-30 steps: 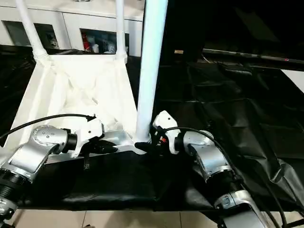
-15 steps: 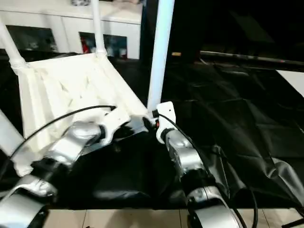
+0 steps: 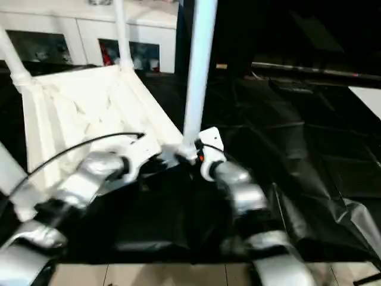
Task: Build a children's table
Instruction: Rotate leg to tighten
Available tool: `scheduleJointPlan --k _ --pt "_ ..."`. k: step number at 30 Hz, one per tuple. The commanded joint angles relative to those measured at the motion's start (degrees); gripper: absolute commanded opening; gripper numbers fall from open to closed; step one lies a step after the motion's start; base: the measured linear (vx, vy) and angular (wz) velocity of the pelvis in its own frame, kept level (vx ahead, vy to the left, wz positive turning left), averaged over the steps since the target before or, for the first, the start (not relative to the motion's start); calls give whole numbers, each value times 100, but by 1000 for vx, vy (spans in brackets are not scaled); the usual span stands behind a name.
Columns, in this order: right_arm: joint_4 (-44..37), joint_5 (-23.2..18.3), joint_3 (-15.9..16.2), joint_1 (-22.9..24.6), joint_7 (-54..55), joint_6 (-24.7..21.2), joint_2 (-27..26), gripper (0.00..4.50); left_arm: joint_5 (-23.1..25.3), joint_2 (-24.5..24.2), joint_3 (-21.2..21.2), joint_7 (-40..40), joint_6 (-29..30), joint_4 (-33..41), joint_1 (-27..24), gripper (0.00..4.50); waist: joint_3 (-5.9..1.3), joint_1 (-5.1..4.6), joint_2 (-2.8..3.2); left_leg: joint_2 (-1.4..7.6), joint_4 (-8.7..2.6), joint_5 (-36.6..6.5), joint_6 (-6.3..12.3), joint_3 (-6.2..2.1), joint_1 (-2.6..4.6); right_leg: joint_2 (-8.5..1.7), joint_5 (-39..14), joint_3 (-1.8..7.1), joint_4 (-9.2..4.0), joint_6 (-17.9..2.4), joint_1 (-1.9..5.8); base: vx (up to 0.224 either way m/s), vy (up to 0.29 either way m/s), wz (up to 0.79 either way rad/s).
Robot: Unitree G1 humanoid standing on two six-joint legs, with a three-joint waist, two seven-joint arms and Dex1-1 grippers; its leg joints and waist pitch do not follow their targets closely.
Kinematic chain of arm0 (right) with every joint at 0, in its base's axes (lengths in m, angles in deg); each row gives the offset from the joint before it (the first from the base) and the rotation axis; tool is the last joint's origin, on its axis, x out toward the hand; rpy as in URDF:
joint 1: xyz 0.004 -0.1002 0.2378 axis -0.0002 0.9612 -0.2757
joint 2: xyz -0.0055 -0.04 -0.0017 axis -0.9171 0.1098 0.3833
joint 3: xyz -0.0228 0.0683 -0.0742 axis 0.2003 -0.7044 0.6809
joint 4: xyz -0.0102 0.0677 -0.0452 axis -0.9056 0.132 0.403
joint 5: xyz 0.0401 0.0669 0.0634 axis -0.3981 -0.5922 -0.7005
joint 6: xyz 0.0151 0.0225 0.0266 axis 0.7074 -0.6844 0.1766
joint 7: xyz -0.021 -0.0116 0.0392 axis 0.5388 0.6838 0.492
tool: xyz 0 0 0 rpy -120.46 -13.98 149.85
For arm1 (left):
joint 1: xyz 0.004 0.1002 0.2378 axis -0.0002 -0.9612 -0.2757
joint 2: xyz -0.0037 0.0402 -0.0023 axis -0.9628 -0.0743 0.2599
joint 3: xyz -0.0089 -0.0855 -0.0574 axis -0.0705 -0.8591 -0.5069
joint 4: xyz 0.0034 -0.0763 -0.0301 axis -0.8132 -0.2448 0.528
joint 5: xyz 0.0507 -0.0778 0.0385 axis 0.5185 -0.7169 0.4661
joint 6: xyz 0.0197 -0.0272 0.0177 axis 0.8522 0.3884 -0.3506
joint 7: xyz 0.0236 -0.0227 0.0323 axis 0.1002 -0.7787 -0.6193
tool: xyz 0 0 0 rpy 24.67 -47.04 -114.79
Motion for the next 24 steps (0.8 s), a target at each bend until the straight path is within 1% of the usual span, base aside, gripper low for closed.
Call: scheduleJointPlan --k 1,2,3,4,5,6,7,8,9,10,11,12,14,16,17,18,21,22,23,24 --pt "-224 16 184 14 -362 -36 -9 426 -163 64 58 210 -225 -18 -160 0 -289 15 -17 150 -347 -915 270 -17 -39 -431 -1365 340 -467 -734 314 0 0 0" --pt "-224 16 184 14 -362 -36 -9 426 -163 64 58 210 -225 -18 -160 0 -289 15 -17 150 -347 -915 270 -17 -39 -431 -1365 340 -467 -734 314 0 0 0" --pt "-339 -8 188 52 -572 0 172 426 -280 -187 86 613 -317 240 -318 0 -285 16 -5 172 -358 -956 226 -30 -29 -448 -1472 339 -465 -742 317 0 0 0" --pt "-437 -49 172 83 -769 -1 301 426 -376 -399 108 946 -332 465 -449 0 -290 17 -5 175 -357 -967 231 -34 -32 -446 -1463 338 -456 -738 322 0 0 0" --pt "-501 -72 162 103 -886 -10 378 426 -443 -530 114 1148 -334 614 -533 0 -286 3 -3 178 -359 -955 243 -21 -23 -438 -1391 349 -456 -788 298 0 0 0" --pt "-596 -125 159 131 -1084 -20 478 426 -607 -749 100 1510 -239 911 -682 0 -298 19 -13 176 -348 -911 264 -12 -4 -428 -1236 354 -432 -844 297 0 0 0" --pt "-596 -125 159 131 -1084 -20 478 426 -607 -749 100 1510 -239 911 -682 0 -293 17 -3 183 -357 -862 269 -17 -16 -432 -1156 357 -408 -884 303 0 0 0" --pt "-660 -166 180 146 -1167 -58 515 426 -690 -823 84 1635 -159 1039 -738 0 -291 8 12 181 -356 -849 289 -7 -14 -414 -1038 354 -409 -925 293 0 0 0" --pt "-719 -238 204 159 -1254 -74 509 426 -816 -914 76 1816 -69 1244 -827 0 -304 10 7 185 -351 -740 295 -6 7 -408 -815 354 -377 -998 293 0 0 0" --pt "-721 -241 205 160 -1257 -75 508 426 -821 -917 76 1823 -65 1252 -830 0 -310 5 6 192 -351 -679 287 -13 -2 -412 -669 353 -344 -1056 308 0 0 0" --pt "-732 -234 216 162 -1271 -71 494 426 -840 -924 70 1845 -54 1296 -852 0 -306 -6 8 188 -349 -609 298 -7 -6 -397 -488 348 -334 -1122 306 0 0 0" --pt "-702 -199 250 151 -1296 -45 432 426 -860 -927 56 1869 -41 1357 -888 0 -297 -15 -9 181 -350 -629 294 -6 -12 -399 -466 346 -334 -1151 313 0 0 0" --pt "-704 -184 256 152 -1317 -47 417 426 -879 -943 58 1876 -27 1394 -905 0 -298 -9 -8 173 -346 -685 271 0 -2 -413 -587 353 -348 -1133 320 0 0 0" --pt "-698 -150 300 165 -1412 -57 400 426 -897 -969 68 1865 -1 1453 -922 0 -295 -6 -34 166 -344 -711 260 4 -7 -414 -698 358 -361 -1087 328 0 0 0" --pt "-687 -151 314 167 -1411 -33 393 426 -887 -965 68 1843 4 1457 -917 0 -292 -1 -22 171 -348 -710 254 -1 -6 -418 -748 358 -363 -1069 326 0 0 0" --pt "-681 -162 317 168 -1411 -11 385 409 -875 -958 67 1820 11 1452 -908 0 -291 0 -20 171 -347 -702 252 1 -3 -416 -750 359 -365 -1062 321 0 0 0" --pt "-659 -223 295 169 -1443 33 354 397 -873 -960 65 1820 16 1451 -904 0 -290 0 -28 169 -346 -683 248 1 -5 -414 -756 359 -363 -1041 321 0 0 0" --pt "-658 -229 294 169 -1450 33 352 382 -873 -960 64 1819 18 1452 -904 0 -292 2 -28 168 -344 -674 243 0 -4 -415 -758 360 -361 -1035 324 0 0 0" --pt "-664 -261 289 175 -1499 38 347 382 -870 -959 60 1818 26 1460 -906 0 -293 3 -21 168 -344 -661 241 -1 -6 -413 -738 360 -358 -1034 326 0 0 0" --pt "-665 -269 286 177 -1508 41 345 371 -867 -958 59 1818 29 1462 -907 0 -295 1 -23 167 -342 -662 243 0 -7 -410 -729 359 -358 -1033 326 0 0 0"
